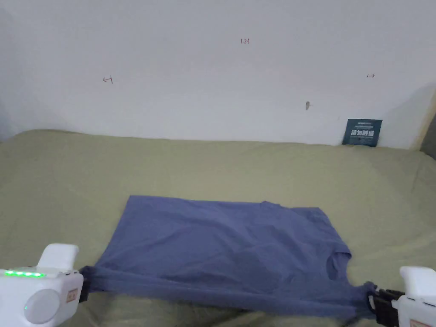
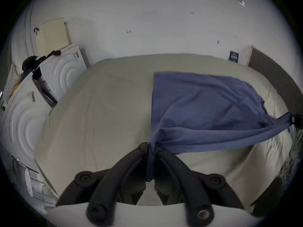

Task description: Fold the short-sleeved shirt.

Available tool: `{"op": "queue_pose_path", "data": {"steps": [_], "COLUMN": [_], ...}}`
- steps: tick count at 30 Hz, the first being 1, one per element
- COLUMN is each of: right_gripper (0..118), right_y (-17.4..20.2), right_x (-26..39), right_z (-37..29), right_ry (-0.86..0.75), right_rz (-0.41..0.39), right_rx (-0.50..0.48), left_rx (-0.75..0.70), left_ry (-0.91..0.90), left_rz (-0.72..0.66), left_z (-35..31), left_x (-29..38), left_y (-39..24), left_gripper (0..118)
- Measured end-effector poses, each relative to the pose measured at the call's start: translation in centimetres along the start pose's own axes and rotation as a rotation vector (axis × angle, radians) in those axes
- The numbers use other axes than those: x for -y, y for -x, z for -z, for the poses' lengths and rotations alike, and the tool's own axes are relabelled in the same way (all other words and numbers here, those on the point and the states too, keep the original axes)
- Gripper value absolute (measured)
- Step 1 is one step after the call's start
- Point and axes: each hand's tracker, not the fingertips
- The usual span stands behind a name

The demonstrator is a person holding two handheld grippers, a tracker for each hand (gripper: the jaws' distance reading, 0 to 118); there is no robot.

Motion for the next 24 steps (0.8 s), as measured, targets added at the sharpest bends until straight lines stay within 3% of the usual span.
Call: {"op": "queue_pose_path", "data": {"steps": [9,15,19,22,23,24], "right_gripper": [2,2,2,10,26,45], "right_y": [-0.4,-0.8,-0.9,-1.0,-0.8,-0.8], "right_x": [8.7,9.6,9.6,9.7,9.8,9.7], "right_z": [-5.0,-5.4,-4.4,-3.7,-3.6,-3.7], "right_ry": [0.030,0.052,0.081,0.098,0.104,0.105], "right_rz": [0.066,0.077,0.037,0.058,0.063,0.068], "right_rx": [-0.004,-0.015,-0.022,-0.025,-0.016,-0.003], "left_rx": [0.044,0.054,0.066,0.077,0.082,0.079], "left_ry": [0.026,0.038,0.067,0.084,0.092,0.091], "left_rz": [-0.061,-0.060,-0.081,-0.088,-0.085,-0.086], "left_z": [-5.4,-6.4,-5.3,-5.1,-5.1,-5.2], "left_x": [8.9,10.8,11.1,11.3,11.3,11.4], "left_y": [1.3,1.0,1.3,1.1,1.1,1.1], "left_gripper": [5,5,5,5,14,44]}}
